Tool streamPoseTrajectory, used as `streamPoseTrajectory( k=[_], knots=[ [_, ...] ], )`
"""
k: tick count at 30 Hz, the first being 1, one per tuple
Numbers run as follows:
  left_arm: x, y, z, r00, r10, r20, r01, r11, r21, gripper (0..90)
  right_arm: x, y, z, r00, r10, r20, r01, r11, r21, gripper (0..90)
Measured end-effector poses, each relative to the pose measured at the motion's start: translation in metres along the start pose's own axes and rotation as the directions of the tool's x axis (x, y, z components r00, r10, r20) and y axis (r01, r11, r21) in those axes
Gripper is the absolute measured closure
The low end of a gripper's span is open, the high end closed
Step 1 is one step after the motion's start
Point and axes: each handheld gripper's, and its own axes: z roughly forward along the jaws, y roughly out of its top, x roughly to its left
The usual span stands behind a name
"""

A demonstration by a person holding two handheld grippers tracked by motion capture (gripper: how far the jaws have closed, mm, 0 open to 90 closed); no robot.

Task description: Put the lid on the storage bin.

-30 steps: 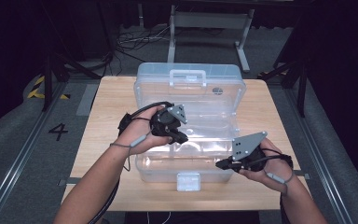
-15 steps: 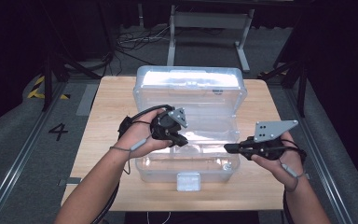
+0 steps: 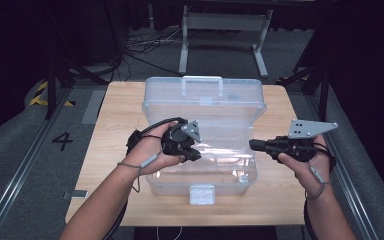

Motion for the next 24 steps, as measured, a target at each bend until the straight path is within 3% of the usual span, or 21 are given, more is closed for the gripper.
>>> streamPoseTrajectory(
  k=[7, 10, 12, 16, 17, 24],
  knots=[
    [-0.008, -0.003, 0.004, 0.9999, 0.008, -0.012, -0.008, 0.9998, 0.017, 86.8, -0.01, -0.005, -0.007, 0.9967, 0.07, 0.04, -0.068, 0.996, -0.065, 90.0],
    [-0.012, -0.004, 0.004, 0.9996, 0.0, -0.027, 0.0, 0.9999, 0.016, 85.9, -0.011, -0.006, -0.007, 0.9955, 0.082, 0.047, -0.079, 0.995, -0.066, 90.0],
    [-0.016, -0.006, 0.0, 0.9994, -0.008, -0.033, 0.008, 1.0, 0.0, 85.3, -0.013, -0.007, -0.007, 0.9936, 0.1, 0.053, -0.096, 0.993, -0.069, 90.0],
    [-0.023, -0.016, -0.02, 0.9987, -0.036, -0.037, 0.033, 0.9961, -0.082, 85.4, -0.018, -0.012, -0.005, 0.9897, 0.136, 0.046, -0.134, 0.99, -0.046, 90.0],
    [-0.024, -0.018, -0.024, 0.9985, -0.041, -0.037, 0.037, 0.9949, -0.094, 86.2, -0.018, -0.013, -0.004, 0.9893, 0.141, 0.037, -0.138, 0.988, -0.064, 90.0],
    [-0.024, -0.028, -0.034, 0.9972, -0.062, -0.042, 0.058, 0.9938, -0.095, 86.8, -0.016, -0.011, -0.006, 0.9895, 0.134, 0.053, -0.132, 0.99, -0.049, 90.0]
  ],
)
